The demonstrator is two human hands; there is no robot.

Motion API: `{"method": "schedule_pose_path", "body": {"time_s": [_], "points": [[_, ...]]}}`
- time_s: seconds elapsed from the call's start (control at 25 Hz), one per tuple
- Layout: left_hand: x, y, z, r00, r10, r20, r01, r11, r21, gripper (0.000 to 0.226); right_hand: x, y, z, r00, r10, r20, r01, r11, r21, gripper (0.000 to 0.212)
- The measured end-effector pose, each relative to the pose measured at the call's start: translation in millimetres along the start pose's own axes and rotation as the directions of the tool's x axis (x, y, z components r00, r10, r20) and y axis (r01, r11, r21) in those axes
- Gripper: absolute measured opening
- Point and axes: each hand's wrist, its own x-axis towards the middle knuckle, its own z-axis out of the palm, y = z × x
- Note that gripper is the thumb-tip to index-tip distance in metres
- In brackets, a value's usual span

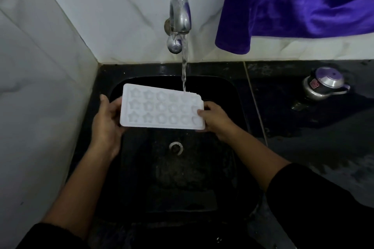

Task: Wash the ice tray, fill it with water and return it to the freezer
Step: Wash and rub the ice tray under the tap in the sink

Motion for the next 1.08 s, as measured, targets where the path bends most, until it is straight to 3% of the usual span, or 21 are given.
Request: {"method": "schedule_pose_path", "body": {"time_s": [0.12,0.24,0.44,0.76,0.92,1.08], "points": [[-7,9,-13,0.996,0.09,-0.023,-0.091,0.994,-0.06,0.07,5,-9,19,0.998,-0.008,0.063,0.006,1.0,0.031,0.026],[-9,3,-20,0.995,0.072,-0.074,-0.082,0.987,-0.138,0.07,1,-30,19,0.992,-0.111,0.06,0.112,0.994,-0.014,0.032],[1,-21,8,0.997,-0.057,-0.061,0.044,0.981,-0.186,0.069,-23,-61,-15,0.956,-0.291,0.037,0.293,0.954,-0.059,0.033],[12,-46,108,0.943,-0.296,0.154,0.313,0.944,-0.104,0.067,-63,-81,-75,0.895,-0.437,-0.086,0.439,0.899,-0.001,0.028],[5,-52,127,0.922,-0.313,0.228,0.331,0.942,-0.047,0.063,-65,-77,-97,0.884,-0.427,-0.191,0.445,0.894,0.058,0.024],[3,-34,101,0.958,-0.23,0.171,0.253,0.959,-0.126,0.044,-46,-49,-93,0.941,-0.25,-0.227,0.278,0.955,0.101,0.023]]}}
